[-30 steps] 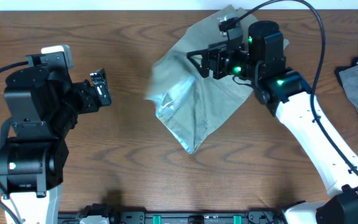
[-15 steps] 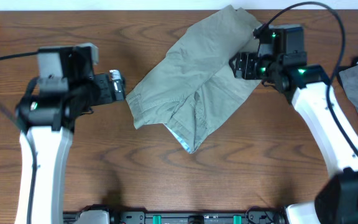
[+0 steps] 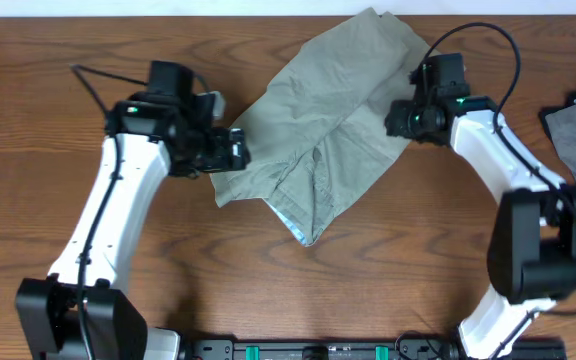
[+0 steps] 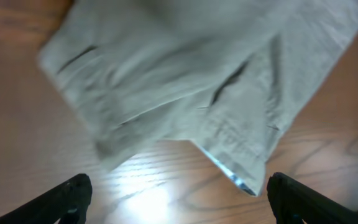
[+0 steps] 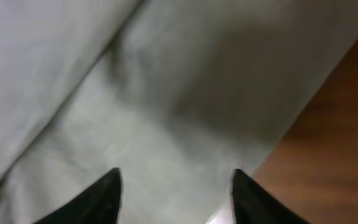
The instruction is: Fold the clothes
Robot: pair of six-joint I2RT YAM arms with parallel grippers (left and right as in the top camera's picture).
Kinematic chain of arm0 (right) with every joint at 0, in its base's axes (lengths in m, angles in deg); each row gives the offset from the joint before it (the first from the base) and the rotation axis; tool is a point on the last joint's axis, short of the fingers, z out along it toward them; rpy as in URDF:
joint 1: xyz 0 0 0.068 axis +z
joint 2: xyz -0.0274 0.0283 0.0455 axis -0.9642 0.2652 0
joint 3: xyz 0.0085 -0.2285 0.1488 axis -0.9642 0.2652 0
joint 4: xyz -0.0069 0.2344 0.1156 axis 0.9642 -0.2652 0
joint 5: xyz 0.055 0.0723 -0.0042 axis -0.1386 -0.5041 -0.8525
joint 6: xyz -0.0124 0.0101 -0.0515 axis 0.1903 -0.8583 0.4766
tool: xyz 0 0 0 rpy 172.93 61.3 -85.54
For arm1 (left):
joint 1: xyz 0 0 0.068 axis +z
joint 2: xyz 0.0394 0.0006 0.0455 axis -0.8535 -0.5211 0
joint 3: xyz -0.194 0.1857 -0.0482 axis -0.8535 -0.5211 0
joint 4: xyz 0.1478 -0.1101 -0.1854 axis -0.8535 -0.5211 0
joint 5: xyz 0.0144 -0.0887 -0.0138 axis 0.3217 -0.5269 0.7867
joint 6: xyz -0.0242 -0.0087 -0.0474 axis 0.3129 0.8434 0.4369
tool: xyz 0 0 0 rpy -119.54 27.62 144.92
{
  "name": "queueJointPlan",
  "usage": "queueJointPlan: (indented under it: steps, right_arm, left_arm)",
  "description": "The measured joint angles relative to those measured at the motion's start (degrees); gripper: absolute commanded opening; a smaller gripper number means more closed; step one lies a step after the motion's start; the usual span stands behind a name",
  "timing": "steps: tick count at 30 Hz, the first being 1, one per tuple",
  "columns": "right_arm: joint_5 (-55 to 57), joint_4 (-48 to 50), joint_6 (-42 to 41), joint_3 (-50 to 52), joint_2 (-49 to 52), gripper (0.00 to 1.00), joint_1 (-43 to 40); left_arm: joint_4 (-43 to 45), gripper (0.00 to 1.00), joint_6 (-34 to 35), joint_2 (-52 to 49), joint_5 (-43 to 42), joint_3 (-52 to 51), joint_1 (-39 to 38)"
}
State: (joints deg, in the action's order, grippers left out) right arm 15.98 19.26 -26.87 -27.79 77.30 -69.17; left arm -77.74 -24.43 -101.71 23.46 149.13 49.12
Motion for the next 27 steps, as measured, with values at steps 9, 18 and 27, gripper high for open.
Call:
queueJointPlan:
  steps: [9,18,27]
  right_arm:
    - [-4.5,10.2,-1.0,-0.8,9.2,0.11,-4.1]
    - [4.5,-17.8,-1.8,-3.8,6.7,0.01,-4.7]
    - [10.3,-35.4,-1.9,0.2,0.4,0.01,-4.7]
  left_arm:
    - [1.3,0.92,-0.7,0.0,0.7,0.0,-2.3]
    - [1.7,0.92,-0.9,0.2,0.8,0.0,-2.3]
    - [2.3,0.92,-1.1,0.3,0.9,0.0,-2.3]
